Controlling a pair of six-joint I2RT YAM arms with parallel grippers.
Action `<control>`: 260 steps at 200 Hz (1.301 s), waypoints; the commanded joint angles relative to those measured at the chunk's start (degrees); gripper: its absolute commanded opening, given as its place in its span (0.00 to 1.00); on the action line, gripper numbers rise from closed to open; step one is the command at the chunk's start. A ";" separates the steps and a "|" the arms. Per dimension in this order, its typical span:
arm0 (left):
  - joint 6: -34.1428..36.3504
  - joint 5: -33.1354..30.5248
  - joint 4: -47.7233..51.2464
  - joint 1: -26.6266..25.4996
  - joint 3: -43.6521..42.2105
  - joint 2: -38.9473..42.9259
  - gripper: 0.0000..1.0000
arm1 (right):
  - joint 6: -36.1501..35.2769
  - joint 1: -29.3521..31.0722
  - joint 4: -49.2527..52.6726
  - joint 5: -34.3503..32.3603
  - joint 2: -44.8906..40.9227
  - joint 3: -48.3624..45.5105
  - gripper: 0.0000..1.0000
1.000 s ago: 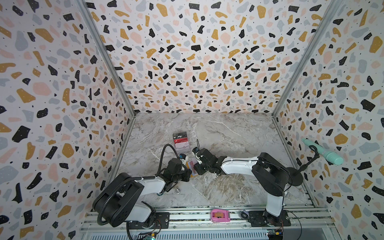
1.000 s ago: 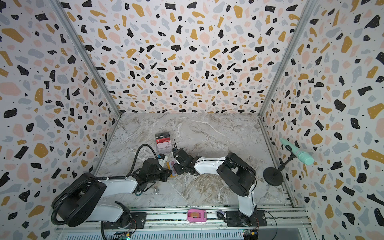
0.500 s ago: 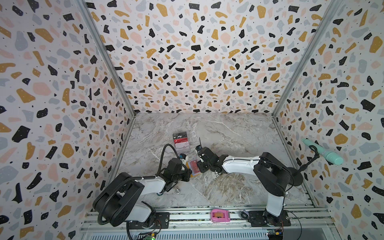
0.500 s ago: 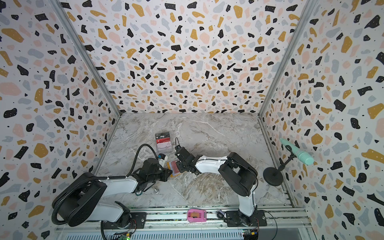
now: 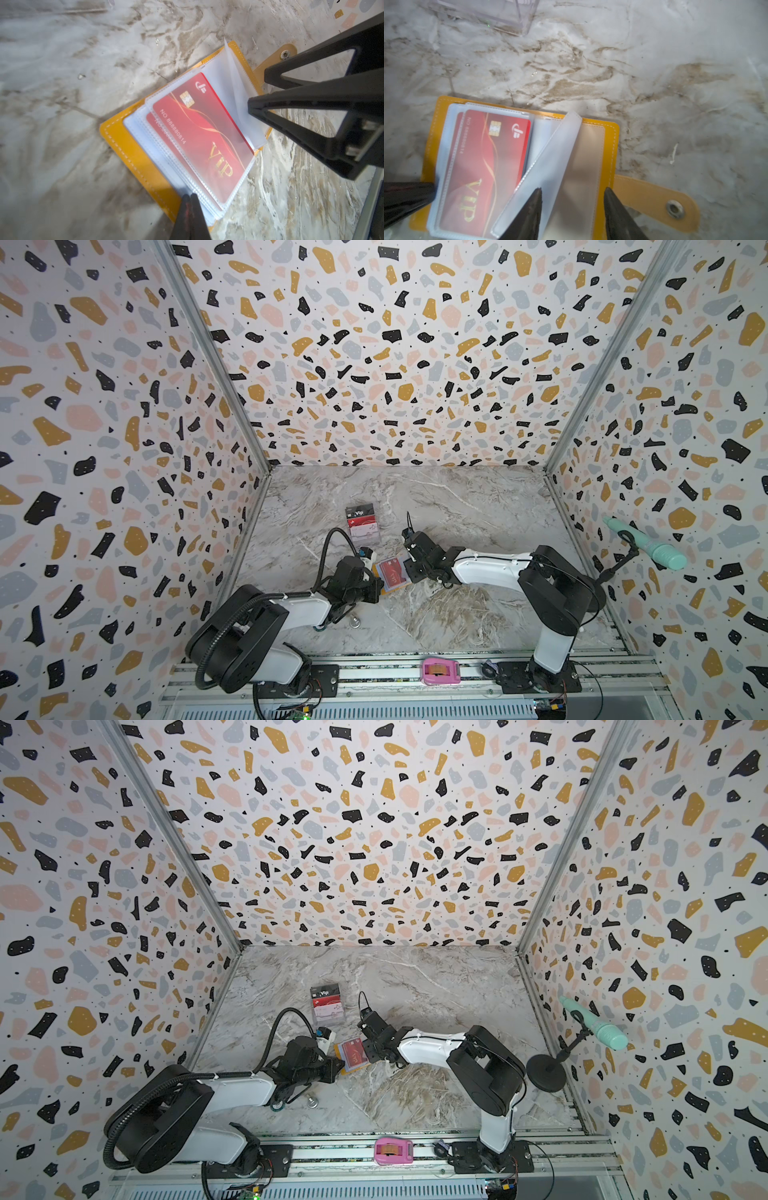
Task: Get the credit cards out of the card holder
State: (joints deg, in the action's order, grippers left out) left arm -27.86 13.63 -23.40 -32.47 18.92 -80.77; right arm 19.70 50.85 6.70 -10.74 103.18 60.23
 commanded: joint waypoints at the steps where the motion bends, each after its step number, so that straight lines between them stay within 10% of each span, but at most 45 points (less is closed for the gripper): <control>1: 0.31 -1.72 7.06 -0.23 -0.73 -1.75 0.00 | 0.81 -0.58 2.94 -2.85 -3.39 -0.72 0.49; 84: 0.79 -2.18 7.38 -0.23 0.05 -2.33 0.00 | 0.06 -0.94 9.11 -7.56 -10.70 -0.25 0.49; 126: 0.87 -3.55 7.47 -0.23 0.31 -2.51 0.00 | -0.51 -7.17 6.04 23.85 -10.64 2.08 0.48; 260: 1.58 -8.07 11.81 -0.23 1.41 6.44 0.00 | 2.50 -9.63 -2.79 38.99 3.17 4.21 0.42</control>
State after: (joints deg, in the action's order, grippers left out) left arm -27.51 6.90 -14.26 -32.84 19.77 -75.48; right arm 21.32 41.47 6.02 25.32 106.76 62.43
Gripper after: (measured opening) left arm 0.046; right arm 0.427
